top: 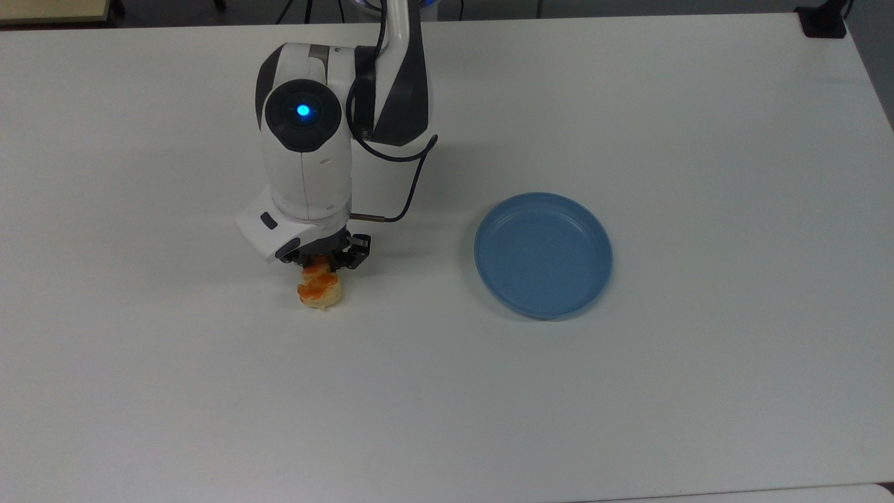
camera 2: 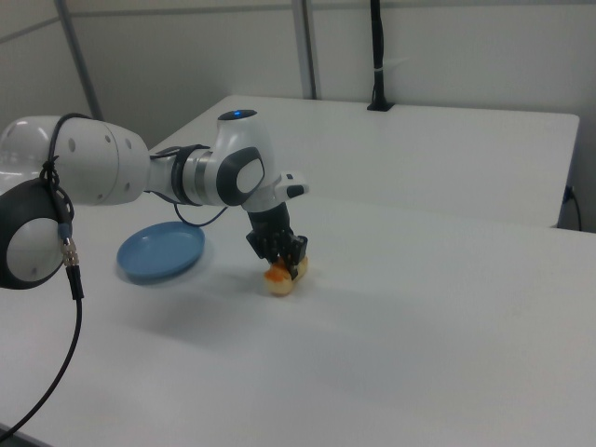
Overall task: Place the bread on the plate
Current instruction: 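Lift the held bread and carry it over the blue plate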
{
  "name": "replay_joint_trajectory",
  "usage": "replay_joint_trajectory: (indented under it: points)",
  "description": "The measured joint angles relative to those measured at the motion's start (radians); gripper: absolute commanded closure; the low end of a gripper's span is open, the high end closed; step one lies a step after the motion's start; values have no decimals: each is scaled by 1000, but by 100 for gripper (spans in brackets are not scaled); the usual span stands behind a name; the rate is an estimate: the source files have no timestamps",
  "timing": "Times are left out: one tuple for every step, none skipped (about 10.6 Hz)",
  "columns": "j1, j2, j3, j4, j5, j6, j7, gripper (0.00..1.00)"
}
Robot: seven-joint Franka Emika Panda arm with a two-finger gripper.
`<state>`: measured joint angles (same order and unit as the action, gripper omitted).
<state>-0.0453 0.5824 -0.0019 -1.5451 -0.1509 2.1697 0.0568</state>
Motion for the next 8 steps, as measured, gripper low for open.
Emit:
replay_joint_trajectory:
  points:
    - [8,-4,6,10,0,0,19,68]
    - [33,-14,11,24,0,-1,49,68]
    - [77,-27,15,40,0,-31,89,68]
    - [128,-38,17,58,0,-73,135,68]
    - [185,-47,18,75,2,-101,188,65]
    - [237,-51,19,83,4,-114,233,65]
    - [283,-51,20,85,5,-117,266,64]
    - [329,-48,21,85,5,-117,297,60]
